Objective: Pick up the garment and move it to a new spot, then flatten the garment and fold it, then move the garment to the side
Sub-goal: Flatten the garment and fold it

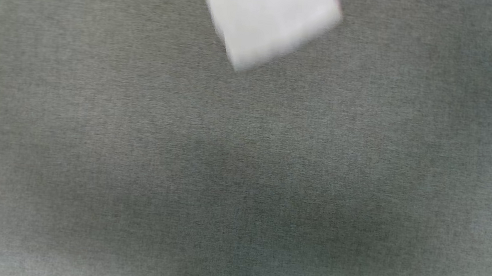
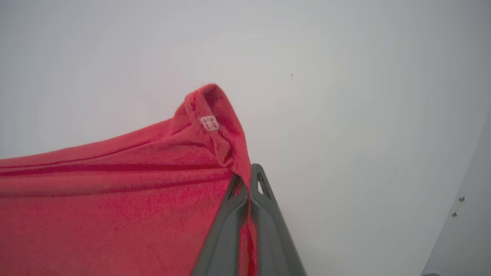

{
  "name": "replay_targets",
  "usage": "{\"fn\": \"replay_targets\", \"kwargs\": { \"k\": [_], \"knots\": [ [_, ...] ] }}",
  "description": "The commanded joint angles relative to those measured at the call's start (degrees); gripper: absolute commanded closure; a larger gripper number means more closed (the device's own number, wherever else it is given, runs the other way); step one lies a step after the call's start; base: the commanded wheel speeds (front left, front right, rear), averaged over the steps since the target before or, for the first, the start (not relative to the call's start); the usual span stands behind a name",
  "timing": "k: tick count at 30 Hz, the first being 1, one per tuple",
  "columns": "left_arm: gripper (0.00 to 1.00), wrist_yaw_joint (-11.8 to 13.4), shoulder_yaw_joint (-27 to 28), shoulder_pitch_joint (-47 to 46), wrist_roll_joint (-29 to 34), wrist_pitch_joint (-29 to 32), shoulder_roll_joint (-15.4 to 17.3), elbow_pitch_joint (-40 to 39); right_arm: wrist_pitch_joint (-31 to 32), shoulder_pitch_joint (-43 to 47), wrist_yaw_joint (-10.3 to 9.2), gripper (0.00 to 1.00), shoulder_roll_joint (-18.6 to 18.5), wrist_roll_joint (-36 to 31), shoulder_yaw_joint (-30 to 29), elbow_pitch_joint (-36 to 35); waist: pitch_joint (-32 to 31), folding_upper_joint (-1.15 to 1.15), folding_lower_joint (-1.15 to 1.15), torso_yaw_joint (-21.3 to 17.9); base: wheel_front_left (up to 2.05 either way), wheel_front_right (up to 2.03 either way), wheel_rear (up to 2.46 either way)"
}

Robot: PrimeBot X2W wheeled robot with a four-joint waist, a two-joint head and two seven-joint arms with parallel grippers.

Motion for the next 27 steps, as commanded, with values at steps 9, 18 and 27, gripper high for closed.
{"fn": "replay_targets", "kwargs": {
  "k": [9,18,27],
  "knots": [
    [1.00,0.2,3.2,-2.6,-2.1,1.6,-2.1,-2.0,-7.2,-2.8,-0.26,1.00,0.9,-4.7,-3.1,8.1,0.7,0.00,0.00,0.1,0.00,0.00,0.00],
    [1.00,0.1,1.9,24.5,-3.1,2.8,-4.9,-16.6,-6.5,17.8,-0.14,1.00,-2.0,2.6,4.2,4.3,-0.5,0.00,0.00,1.5,0.00,0.00,0.00],
    [1.00,0.1,3.2,52.1,-3.3,-1.2,-7.5,-28.0,-1.4,48.3,-0.13,1.00,-5.9,13.9,7.3,-14.9,-3.2,0.00,0.00,1.7,0.00,0.00,0.00]
  ]
}}
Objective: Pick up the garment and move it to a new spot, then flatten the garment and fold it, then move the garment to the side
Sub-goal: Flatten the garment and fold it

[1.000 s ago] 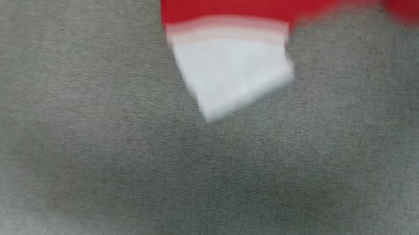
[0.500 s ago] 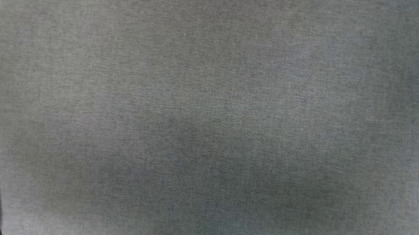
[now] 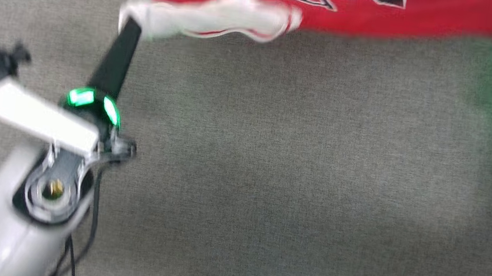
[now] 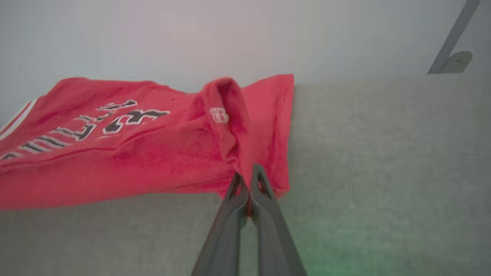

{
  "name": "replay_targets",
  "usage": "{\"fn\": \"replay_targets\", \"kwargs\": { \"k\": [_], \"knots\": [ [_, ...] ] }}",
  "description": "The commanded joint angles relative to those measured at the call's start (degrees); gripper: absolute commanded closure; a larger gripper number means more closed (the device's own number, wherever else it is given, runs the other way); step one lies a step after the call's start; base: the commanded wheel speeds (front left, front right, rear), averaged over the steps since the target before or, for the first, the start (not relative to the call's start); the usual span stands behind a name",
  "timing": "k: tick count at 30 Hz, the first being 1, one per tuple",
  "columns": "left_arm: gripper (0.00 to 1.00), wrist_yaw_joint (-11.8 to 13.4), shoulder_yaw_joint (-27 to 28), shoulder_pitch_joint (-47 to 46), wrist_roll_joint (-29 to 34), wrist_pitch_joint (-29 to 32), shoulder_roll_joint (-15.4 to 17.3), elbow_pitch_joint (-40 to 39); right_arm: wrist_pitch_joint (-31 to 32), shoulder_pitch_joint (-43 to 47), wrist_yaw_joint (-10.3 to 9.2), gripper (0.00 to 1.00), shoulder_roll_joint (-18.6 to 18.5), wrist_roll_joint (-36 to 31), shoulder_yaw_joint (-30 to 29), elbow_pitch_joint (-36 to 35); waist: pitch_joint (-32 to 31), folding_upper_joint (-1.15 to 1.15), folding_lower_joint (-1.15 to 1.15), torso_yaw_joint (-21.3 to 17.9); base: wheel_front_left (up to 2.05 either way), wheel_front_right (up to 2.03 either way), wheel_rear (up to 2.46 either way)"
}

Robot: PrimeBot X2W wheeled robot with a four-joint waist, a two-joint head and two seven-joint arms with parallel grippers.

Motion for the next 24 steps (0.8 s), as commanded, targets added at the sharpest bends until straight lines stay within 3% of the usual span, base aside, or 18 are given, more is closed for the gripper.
{"fn": "replay_targets", "kwargs": {
  "k": [1,9,17,24],
  "knots": [
    [1.00,0.1,1.1,3.9,0.2,-0.5,0.1,-2.1,1.9,4.8,-0.02,1.00,-0.8,1.5,-0.5,-4.0,-0.8,0.00,0.00,-0.1,0.00,0.00,0.00],
    [1.00,0.1,0.9,17.7,3.8,-2.0,0.6,-9.4,9.4,22.8,-0.02,1.00,-1.4,3.9,-7.6,-19.6,-3.7,0.00,0.00,0.1,0.00,0.00,0.00],
    [1.00,0.1,-3.6,29.1,8.4,-3.8,5.1,-15.4,17.1,38.5,-0.02,1.00,3.4,3.4,-15.2,-35.1,-4.6,0.00,0.00,-0.5,0.00,0.00,0.00],
    [1.00,0.1,-7.3,32.4,11.8,-5.4,8.1,-19.3,21.2,45.2,-0.02,1.00,7.4,3.6,-19.7,-42.4,-4.1,0.00,0.00,-0.7,0.00,0.00,0.00]
  ]
}}
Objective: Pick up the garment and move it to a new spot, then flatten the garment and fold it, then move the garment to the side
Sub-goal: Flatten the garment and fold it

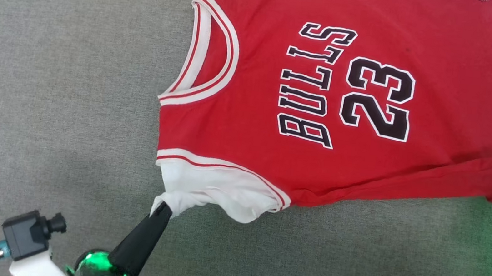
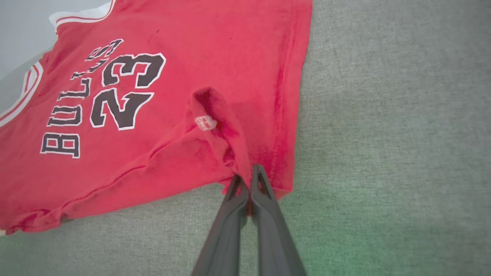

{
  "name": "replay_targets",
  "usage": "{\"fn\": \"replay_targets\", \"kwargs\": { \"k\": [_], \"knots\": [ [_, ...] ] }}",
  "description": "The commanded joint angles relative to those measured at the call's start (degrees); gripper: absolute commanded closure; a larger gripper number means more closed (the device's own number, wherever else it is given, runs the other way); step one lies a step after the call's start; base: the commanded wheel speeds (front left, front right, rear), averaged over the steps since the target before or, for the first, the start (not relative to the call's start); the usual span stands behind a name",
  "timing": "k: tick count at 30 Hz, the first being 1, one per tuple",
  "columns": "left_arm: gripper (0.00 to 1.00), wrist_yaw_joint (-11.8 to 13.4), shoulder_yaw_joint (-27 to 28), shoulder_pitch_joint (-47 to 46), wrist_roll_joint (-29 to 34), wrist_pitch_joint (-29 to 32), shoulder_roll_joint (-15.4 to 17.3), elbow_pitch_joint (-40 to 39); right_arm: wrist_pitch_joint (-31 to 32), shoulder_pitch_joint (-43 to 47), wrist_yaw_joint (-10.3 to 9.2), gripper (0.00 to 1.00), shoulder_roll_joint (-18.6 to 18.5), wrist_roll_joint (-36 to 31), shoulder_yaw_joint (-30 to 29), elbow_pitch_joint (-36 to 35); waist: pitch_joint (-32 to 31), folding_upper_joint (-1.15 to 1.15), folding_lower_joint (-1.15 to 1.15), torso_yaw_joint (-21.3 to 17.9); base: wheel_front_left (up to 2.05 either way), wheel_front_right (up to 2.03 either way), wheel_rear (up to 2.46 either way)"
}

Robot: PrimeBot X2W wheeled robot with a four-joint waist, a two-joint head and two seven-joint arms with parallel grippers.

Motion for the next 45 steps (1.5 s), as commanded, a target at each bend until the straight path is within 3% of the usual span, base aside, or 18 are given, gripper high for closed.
{"fn": "replay_targets", "kwargs": {
  "k": [1,12,20,30,40,41,42,43,44,45],
  "knots": [
    [1.00,0.1,-0.2,-1.3,0.3,-0.4,0.0,-0.4,0.1,0.1,-0.02,1.00,0.5,0.3,-0.6,-0.7,0.1,0.00,0.00,-0.1,0.00,0.00,0.00],
    [1.00,0.1,-0.4,-20.3,-3.4,4.1,2.4,6.4,-0.7,-7.6,-0.02,1.00,1.7,-0.6,-0.5,4.0,1.4,0.00,0.00,-2.5,0.00,0.00,0.00],
    [1.00,0.1,2.9,-36.5,-9.2,11.2,0.4,19.9,-4.7,-15.8,-0.02,1.00,2.5,-1.1,3.2,10.2,4.7,0.00,0.00,-5.3,0.00,0.00,0.00],
    [1.00,0.1,2.8,-43.5,-6.1,12.2,-0.8,33.9,-8.4,-21.2,-0.02,1.00,1.5,-1.2,6.8,15.9,7.0,0.00,0.00,-6.6,0.00,0.00,0.00],
    [1.00,0.1,-3.2,-47.4,-0.3,11.7,-1.2,44.2,-12.0,-23.1,-0.04,1.00,1.9,-1.6,9.5,21.1,9.2,0.00,0.00,-6.9,0.00,0.00,0.00],
    [0.88,0.1,-3.8,-47.7,-0.5,11.6,-0.9,44.5,-12.3,-23.2,-0.04,1.00,1.8,-1.8,10.1,21.4,9.2,0.00,0.00,-7.0,0.00,0.00,0.00],
    [0.64,0.1,-4.5,-48.2,0.5,11.4,-0.3,44.6,-12.8,-23.4,-0.03,0.83,1.6,-2.0,10.5,21.5,9.0,0.00,0.00,-7.0,0.00,0.00,0.00],
    [0.22,0.1,-5.4,-48.8,1.9,10.8,0.6,44.7,-13.4,-23.3,-0.03,0.50,1.4,-2.4,10.8,21.6,8.6,0.00,0.00,-7.0,0.00,0.00,0.00],
    [0.00,0.1,-6.4,-49.1,2.9,10.6,1.2,44.5,-13.9,-23.1,-0.03,0.00,1.0,-2.8,11.2,21.6,8.2,0.00,0.00,-7.0,0.00,0.00,0.00],
    [0.00,0.1,-7.4,-49.6,3.9,10.3,2.0,44.0,-14.5,-22.8,-0.03,0.00,0.8,-3.2,11.4,21.6,7.6,0.00,0.00,-6.9,0.00,0.00,0.00]
  ]
}}
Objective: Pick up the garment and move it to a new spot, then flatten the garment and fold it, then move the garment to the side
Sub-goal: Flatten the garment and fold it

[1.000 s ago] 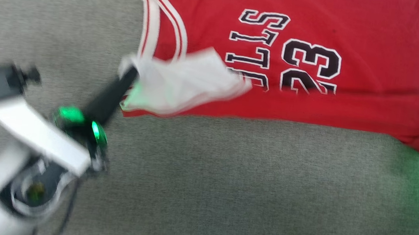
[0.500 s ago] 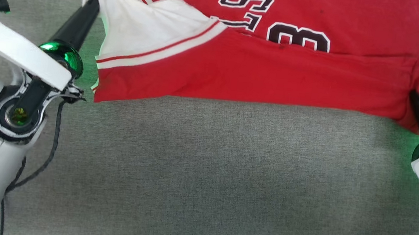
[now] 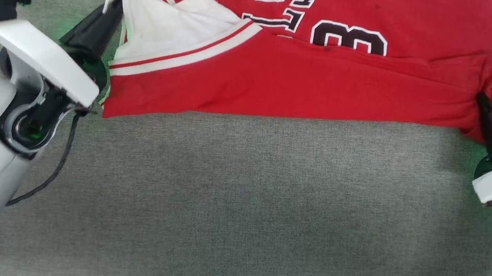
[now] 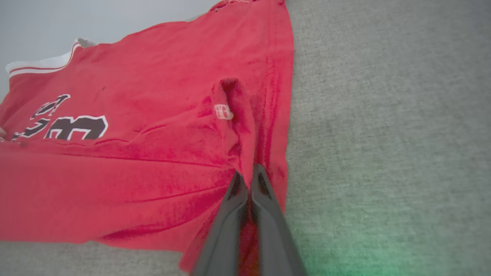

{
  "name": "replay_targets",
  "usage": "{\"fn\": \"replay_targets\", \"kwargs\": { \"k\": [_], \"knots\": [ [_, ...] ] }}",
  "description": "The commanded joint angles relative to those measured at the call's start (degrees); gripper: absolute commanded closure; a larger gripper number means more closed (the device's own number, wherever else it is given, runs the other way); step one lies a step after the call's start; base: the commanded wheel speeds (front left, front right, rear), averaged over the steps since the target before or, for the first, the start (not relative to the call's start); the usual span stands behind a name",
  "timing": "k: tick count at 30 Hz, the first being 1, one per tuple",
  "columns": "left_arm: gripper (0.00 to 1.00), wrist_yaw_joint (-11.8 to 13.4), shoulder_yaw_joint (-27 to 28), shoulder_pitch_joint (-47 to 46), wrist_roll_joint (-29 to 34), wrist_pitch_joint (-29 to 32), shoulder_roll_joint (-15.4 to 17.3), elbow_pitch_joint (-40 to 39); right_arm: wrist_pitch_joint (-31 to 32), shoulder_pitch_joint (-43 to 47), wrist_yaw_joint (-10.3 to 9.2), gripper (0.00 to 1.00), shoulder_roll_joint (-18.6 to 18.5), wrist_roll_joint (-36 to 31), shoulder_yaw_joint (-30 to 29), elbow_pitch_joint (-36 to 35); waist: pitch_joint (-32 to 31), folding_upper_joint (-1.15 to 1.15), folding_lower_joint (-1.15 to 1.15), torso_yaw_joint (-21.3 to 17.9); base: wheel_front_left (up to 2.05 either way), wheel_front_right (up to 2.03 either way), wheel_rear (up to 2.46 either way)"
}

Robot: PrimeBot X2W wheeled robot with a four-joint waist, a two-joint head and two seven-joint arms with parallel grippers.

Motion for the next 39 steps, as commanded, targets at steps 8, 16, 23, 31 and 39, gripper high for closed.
{"fn": "replay_targets", "kwargs": {
  "k": [8,16,23,31,39],
  "knots": [
    [0.00,0.2,-11.1,-3.5,10.5,3.5,10.3,-3.8,-2.1,3.7,-0.03,0.00,-1.2,-1.9,0.2,-1.3,-5.9,0.00,0.00,1.2,0.00,0.00,0.00],
    [0.00,2.4,-18.0,-5.4,8.5,23.5,14.4,-9.6,-0.9,5.7,-0.04,0.00,-0.8,-2.8,-0.8,-4.4,-7.3,0.00,0.00,1.1,0.00,0.00,0.00],
    [0.00,3.9,-19.6,-5.0,5.1,30.3,14.1,-9.8,-0.4,5.7,-0.04,0.00,0.0,-2.9,-0.2,-5.8,-6.2,0.00,0.00,-1.0,0.00,0.00,0.00],
    [0.91,1.9,-22.4,-2.4,0.4,36.3,10.7,-6.3,-0.5,5.7,-0.03,0.00,0.5,-3.2,-0.8,-6.2,-5.0,0.00,0.00,-3.0,0.00,0.00,0.00],
    [1.00,0.7,-20.9,-3.2,-1.1,34.8,9.9,-6.1,5.6,6.0,-0.03,0.00,-4.0,-5.1,2.6,-7.2,-4.9,0.00,0.00,-3.1,0.00,0.00,0.00]
  ]
}}
